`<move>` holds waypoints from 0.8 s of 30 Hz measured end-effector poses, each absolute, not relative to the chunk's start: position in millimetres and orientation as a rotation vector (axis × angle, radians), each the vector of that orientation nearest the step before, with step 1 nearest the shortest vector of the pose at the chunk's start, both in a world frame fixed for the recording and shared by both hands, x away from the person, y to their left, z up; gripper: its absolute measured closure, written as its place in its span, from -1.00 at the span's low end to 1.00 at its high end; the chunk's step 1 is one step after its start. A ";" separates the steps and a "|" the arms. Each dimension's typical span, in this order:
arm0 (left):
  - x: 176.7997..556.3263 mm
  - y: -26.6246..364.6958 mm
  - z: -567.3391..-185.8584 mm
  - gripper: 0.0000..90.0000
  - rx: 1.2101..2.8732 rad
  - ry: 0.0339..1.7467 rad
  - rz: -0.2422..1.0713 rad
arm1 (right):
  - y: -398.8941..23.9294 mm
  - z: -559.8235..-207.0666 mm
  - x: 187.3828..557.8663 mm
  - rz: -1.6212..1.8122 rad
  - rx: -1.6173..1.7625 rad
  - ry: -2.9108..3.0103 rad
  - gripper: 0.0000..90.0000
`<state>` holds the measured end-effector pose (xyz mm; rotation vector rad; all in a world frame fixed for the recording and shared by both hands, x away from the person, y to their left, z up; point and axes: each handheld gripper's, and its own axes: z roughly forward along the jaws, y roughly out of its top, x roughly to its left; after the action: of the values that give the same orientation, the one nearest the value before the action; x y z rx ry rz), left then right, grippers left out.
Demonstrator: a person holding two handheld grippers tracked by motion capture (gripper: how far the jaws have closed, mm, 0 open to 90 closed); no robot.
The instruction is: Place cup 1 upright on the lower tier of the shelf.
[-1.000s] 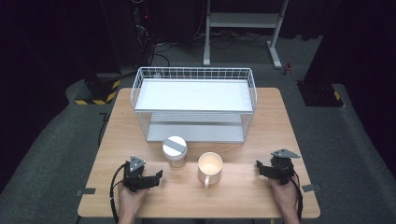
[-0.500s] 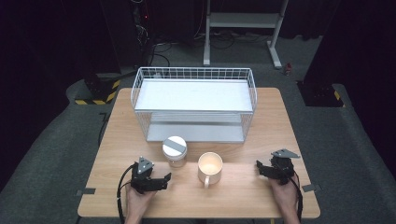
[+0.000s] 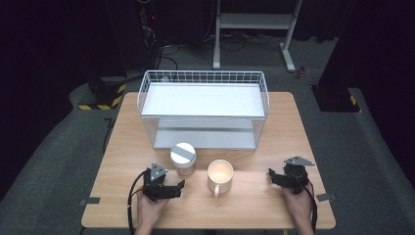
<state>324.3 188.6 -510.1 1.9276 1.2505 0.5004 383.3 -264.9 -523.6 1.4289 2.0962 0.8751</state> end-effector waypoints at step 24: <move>348.2 164.1 -492.8 -0.91 1.924 1.228 0.544 | -264.8 -523.7 383.2 0.877 1.423 2.098 -0.50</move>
<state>348.2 164.1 -492.8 1.9238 1.2275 0.5437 383.2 -264.8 -523.7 1.4228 2.0976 0.8767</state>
